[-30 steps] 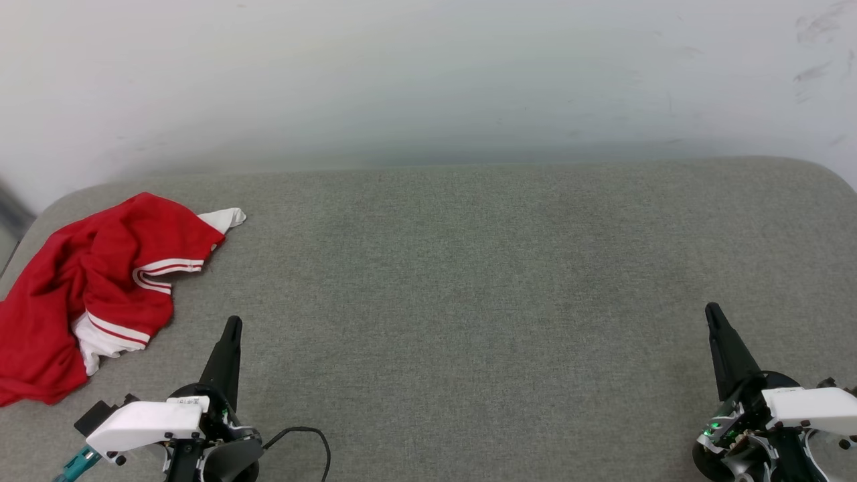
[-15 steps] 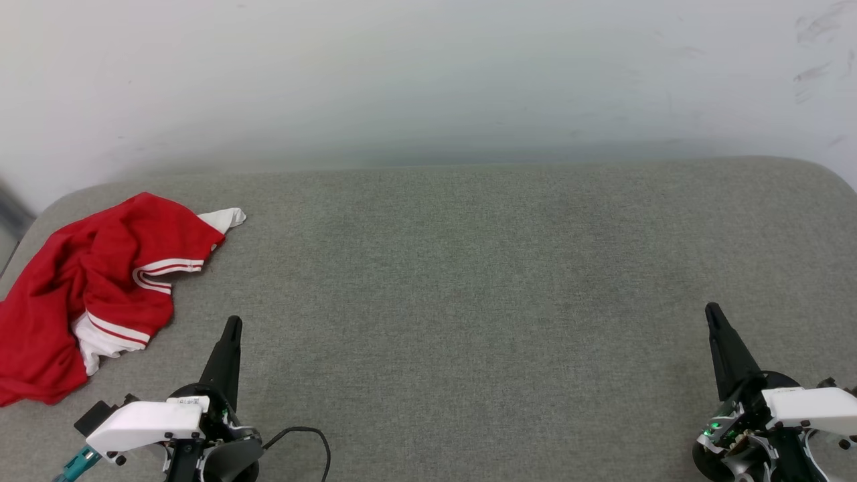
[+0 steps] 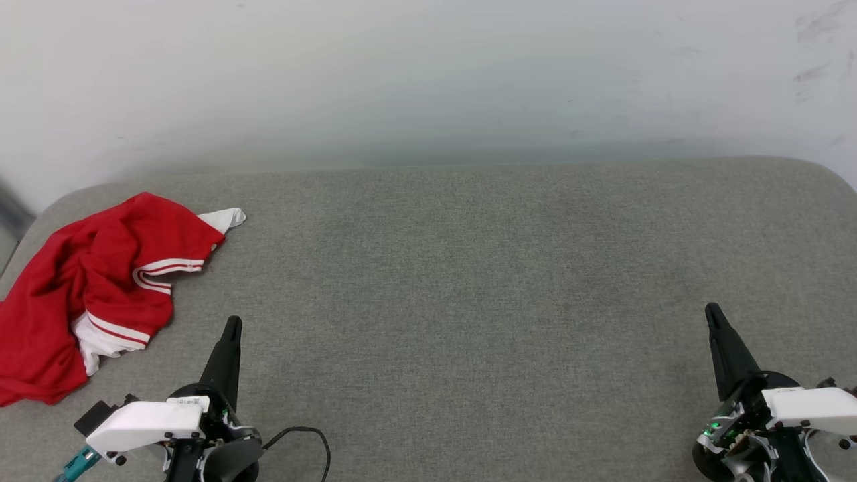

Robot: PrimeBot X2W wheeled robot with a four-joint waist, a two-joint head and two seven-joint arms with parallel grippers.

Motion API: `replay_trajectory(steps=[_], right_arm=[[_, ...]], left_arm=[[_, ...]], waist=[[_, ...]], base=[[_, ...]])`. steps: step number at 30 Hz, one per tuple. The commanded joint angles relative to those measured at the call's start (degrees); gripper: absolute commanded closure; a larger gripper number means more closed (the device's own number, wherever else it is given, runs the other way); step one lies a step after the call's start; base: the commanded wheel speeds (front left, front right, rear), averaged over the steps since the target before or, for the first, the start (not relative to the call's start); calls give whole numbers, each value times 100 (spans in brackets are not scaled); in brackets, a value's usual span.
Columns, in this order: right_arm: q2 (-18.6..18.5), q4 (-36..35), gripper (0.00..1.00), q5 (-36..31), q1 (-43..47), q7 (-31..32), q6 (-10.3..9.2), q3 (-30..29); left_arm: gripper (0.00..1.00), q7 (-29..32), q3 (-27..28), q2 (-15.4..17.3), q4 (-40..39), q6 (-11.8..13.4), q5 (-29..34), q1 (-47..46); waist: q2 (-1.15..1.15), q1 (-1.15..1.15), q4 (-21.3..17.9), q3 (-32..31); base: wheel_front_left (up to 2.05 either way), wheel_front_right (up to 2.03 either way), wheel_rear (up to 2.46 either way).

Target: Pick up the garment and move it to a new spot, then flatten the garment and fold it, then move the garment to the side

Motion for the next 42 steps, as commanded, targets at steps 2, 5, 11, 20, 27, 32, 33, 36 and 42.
replay_trajectory(steps=[2,5,11,20,27,32,33,36,42], right_arm=[[27,4,100,-24,-61,0,0,3],[27,4,100,-24,-61,0,0,3],[1,119,0,-36,131,-55,0,42],[3,89,0,-332,191,-317,0,160],[4,109,0,-892,169,-502,0,81],[5,-12,0,-1473,140,-626,0,-29],[4,-40,0,-1591,135,-648,0,-24],[5,-168,0,-2021,112,-720,0,-28],[5,-618,0,-3187,58,-852,0,105]], left_arm=[[100,7,15,-10,3,-17,9,-44],[100,7,15,-10,3,-17,9,-44],[0,-59,-39,-14,96,3,33,136],[0,-320,-54,-13,-80,1,228,257],[0,-504,69,-11,-184,0,600,349],[0,-627,219,-11,-209,-1,948,394],[0,-651,272,-10,-216,-2,1007,392],[0,-720,455,-10,-273,-2,1298,375],[0,-852,809,-10,-424,69,1954,278]], waist=[[0,0,0,0],[0,0,0,0],[0,0,0,3],[0,0,-3,13],[0,0,-4,13],[0,0,-9,16],[0,0,-10,19],[0,0,-13,29],[0,0,-20,66]], base=[[0,0,0],[0,0,0],[0,0,0],[0,0,0],[0,0,0],[0,0,0],[0,0,0],[0,0,0],[0,0,0]])
